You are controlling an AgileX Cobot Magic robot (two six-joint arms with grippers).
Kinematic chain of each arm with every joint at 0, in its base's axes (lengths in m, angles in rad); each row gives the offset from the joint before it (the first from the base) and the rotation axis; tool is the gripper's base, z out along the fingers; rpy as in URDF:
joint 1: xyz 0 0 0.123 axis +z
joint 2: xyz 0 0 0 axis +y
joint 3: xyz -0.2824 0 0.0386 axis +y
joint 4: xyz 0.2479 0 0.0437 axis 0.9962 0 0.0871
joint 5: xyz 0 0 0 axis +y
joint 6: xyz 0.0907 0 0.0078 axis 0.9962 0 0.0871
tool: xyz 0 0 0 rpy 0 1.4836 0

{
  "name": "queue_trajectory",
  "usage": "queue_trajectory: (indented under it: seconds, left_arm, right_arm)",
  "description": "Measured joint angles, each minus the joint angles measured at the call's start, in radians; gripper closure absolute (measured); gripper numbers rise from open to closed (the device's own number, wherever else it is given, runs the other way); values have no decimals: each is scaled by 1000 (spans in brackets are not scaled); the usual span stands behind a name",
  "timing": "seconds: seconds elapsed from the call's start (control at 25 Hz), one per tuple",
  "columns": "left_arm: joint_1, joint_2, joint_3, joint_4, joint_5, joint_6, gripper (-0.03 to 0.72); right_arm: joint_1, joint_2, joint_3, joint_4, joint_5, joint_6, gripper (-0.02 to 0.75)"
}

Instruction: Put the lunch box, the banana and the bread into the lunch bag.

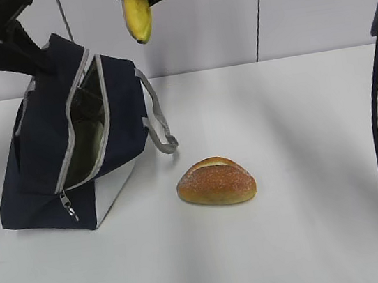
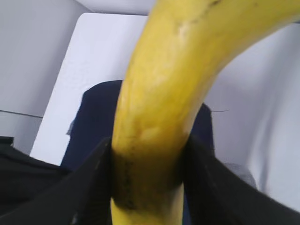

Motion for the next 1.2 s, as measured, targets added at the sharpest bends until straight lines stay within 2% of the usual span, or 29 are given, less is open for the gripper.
queue_trajectory:
  seconds: [0.36,0.52,0.72,0.84,1.2]
  left_arm:
    - [2,0,0,-7,0,0,687]
    - [27,0,0,-16,0,0,687]
    - [48,0,0,-25,0,0,687]
    - [48,0,0,-31,0,0,687]
    - [48,0,0,-31,0,0,687]
  right_arm:
    - [94,-14,11,7,0,-35,419]
    - [114,-24,90,-11,0,-47,419]
    - [125,-90,271,-15,0,-78,419]
    - [139,-102,334,13,-2,-112,419]
    - [219,-74,392,59,-12,-186,419]
